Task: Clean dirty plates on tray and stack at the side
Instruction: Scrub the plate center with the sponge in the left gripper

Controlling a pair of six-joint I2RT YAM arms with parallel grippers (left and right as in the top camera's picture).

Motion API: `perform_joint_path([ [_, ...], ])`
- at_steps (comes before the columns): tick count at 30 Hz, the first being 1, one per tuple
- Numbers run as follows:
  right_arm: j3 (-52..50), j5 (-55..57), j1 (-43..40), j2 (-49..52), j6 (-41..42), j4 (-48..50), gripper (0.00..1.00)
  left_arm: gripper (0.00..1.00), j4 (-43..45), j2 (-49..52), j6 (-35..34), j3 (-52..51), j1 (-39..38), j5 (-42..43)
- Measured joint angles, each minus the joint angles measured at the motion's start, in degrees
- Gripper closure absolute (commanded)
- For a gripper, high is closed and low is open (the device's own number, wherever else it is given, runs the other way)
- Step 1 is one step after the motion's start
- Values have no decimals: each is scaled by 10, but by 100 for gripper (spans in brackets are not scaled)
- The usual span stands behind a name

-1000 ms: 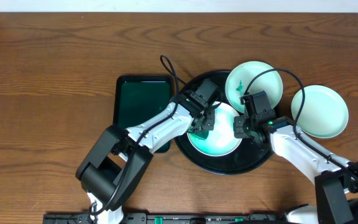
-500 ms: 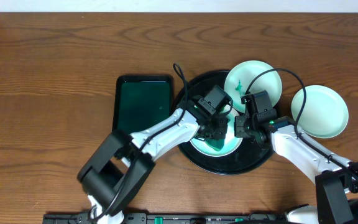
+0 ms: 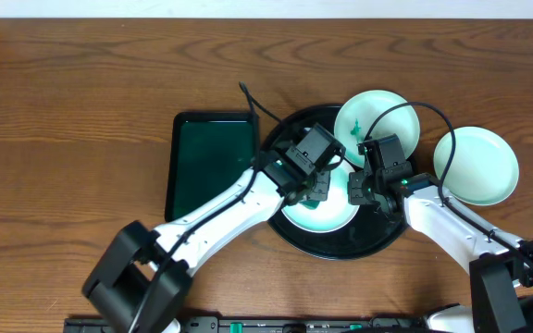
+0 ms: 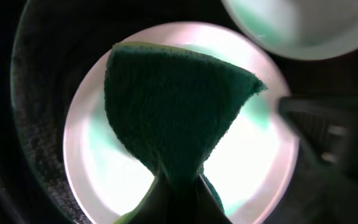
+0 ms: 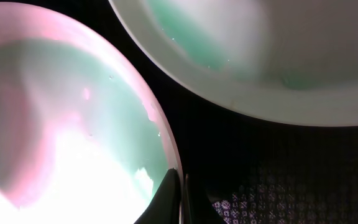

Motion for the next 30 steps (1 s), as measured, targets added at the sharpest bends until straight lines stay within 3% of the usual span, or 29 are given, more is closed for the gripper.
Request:
perform_joint_path([
  [10, 0, -2, 0, 0, 0, 0, 99, 93, 0, 92, -39, -5, 0, 3],
  [24, 0, 2, -1, 0, 0, 2, 99, 93, 75, 109, -41, -5, 12, 219],
  [30, 0, 1, -1, 0, 0, 2, 99, 93, 67, 93, -41, -5, 35, 239],
])
